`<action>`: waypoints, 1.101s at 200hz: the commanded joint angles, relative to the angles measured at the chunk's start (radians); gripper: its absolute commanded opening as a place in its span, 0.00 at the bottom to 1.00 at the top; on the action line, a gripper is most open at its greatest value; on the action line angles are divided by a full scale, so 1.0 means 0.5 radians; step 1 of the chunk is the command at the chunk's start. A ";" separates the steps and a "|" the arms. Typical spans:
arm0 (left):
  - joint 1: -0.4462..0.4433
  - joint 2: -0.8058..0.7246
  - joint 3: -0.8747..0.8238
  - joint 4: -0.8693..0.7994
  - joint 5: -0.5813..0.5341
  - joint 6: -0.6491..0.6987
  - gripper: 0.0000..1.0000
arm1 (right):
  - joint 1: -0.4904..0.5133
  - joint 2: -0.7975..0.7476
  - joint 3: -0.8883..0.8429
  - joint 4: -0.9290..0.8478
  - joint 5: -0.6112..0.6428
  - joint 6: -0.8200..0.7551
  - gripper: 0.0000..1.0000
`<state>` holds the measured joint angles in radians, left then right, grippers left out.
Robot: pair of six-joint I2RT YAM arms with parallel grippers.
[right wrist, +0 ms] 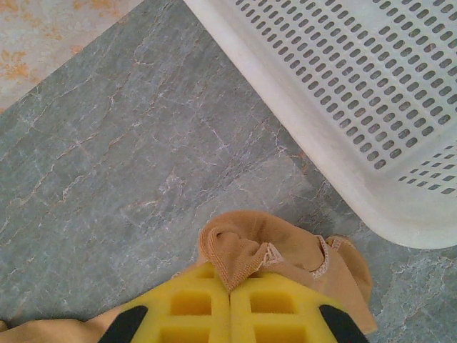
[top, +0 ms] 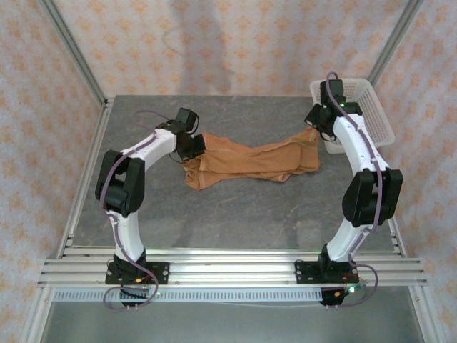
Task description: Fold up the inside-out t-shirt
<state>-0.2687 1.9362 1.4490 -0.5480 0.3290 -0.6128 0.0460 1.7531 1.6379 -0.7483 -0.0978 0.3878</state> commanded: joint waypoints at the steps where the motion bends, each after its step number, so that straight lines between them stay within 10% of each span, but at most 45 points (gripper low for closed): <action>1: -0.030 -0.139 0.138 -0.214 -0.162 0.098 0.00 | 0.012 -0.013 0.041 -0.055 0.002 -0.037 0.00; 57: -0.120 -0.346 0.152 -0.340 -0.241 0.146 0.00 | 0.012 -0.051 0.032 -0.077 0.001 -0.056 0.00; 115: -0.384 -0.379 -0.689 0.185 -0.227 -0.122 0.02 | 0.012 -0.194 -0.269 -0.011 -0.021 -0.057 0.00; 164: -0.381 -0.598 -0.633 -0.096 -0.605 -0.061 0.65 | 0.012 -0.272 -0.474 0.021 0.006 -0.076 0.00; 220: -0.374 -0.583 -0.488 0.011 -0.377 -0.019 0.43 | 0.012 -0.251 -0.478 0.018 -0.038 -0.069 0.00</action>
<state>-0.4618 1.6215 1.1873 -0.5591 0.1001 -0.6277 0.0460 1.6550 1.4040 -0.7429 -0.1196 0.3645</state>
